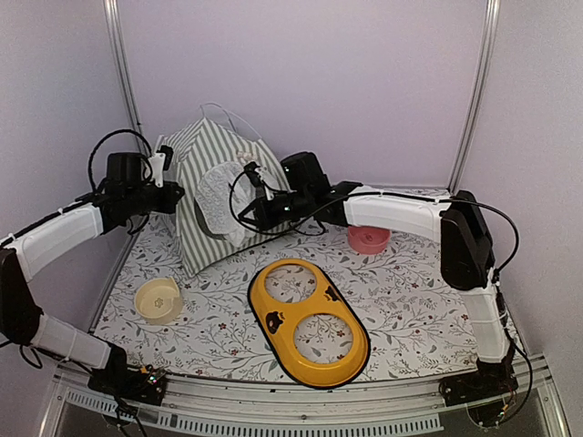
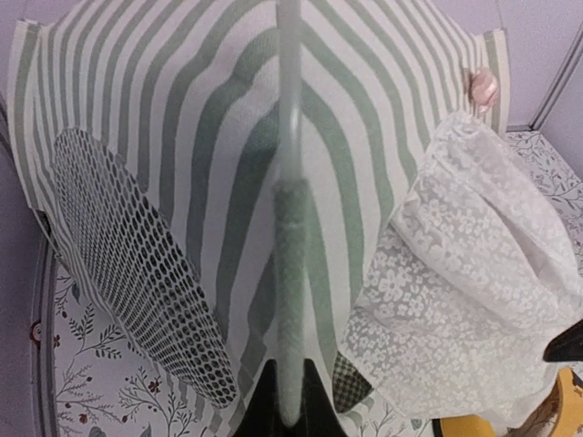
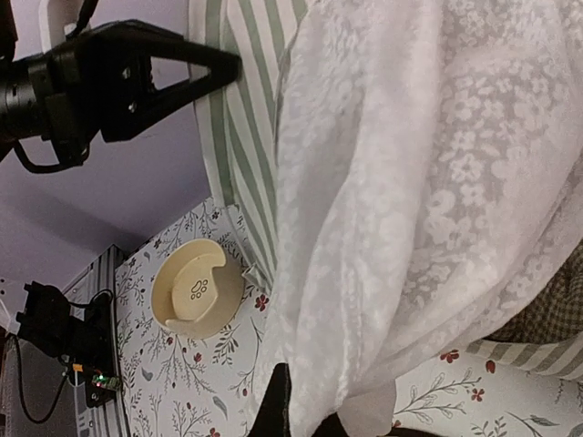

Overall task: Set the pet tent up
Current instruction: Adjust the tent flap on the tent.

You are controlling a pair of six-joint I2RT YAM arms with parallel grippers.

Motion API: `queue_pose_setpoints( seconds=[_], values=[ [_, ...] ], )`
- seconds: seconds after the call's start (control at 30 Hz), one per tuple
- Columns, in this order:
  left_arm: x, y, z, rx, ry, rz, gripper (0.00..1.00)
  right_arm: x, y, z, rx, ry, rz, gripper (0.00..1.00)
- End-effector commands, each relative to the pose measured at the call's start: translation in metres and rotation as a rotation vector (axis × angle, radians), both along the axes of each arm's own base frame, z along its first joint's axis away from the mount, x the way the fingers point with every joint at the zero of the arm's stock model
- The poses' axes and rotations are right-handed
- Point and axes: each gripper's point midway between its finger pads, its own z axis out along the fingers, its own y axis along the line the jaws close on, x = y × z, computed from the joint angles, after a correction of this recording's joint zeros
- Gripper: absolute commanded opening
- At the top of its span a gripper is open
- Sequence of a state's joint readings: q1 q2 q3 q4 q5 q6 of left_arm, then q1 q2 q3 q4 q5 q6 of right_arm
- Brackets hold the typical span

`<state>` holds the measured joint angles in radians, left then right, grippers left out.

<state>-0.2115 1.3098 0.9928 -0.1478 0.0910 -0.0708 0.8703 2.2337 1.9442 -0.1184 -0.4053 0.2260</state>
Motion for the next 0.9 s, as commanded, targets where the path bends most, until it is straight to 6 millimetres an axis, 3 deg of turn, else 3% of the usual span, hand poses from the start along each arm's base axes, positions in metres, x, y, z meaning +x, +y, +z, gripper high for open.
queue_pose_setpoints(
  seconds=[0.0,0.1,0.17,0.23,0.33,0.5,0.63,0.87],
  values=[
    [0.015,0.010,0.024,-0.036,-0.077,-0.008,0.00,-0.041,0.024,-0.006,0.001,0.054,0.107,0.02],
    [0.016,0.013,0.023,-0.047,-0.065,0.012,0.03,-0.059,0.031,-0.009,0.001,0.081,0.152,0.05],
    [0.015,0.015,0.023,-0.054,-0.059,0.021,0.18,-0.066,0.032,-0.012,-0.009,0.093,0.164,0.10],
    [0.012,0.015,0.025,-0.063,-0.055,0.029,0.25,-0.068,0.029,-0.014,-0.026,0.106,0.158,0.17],
    [0.005,0.018,0.032,-0.081,-0.061,0.044,0.42,-0.066,0.016,-0.018,-0.065,0.097,0.105,0.39],
    [-0.013,0.017,0.044,-0.116,-0.072,0.042,0.55,-0.064,-0.005,-0.023,-0.129,0.058,0.040,0.66],
    [-0.028,0.017,0.050,-0.166,-0.069,0.048,0.58,-0.040,-0.030,-0.032,-0.158,0.058,-0.041,0.74],
    [-0.052,0.005,0.036,-0.257,-0.008,0.029,0.52,0.015,-0.056,-0.064,-0.168,0.111,-0.147,0.72]
  ],
)
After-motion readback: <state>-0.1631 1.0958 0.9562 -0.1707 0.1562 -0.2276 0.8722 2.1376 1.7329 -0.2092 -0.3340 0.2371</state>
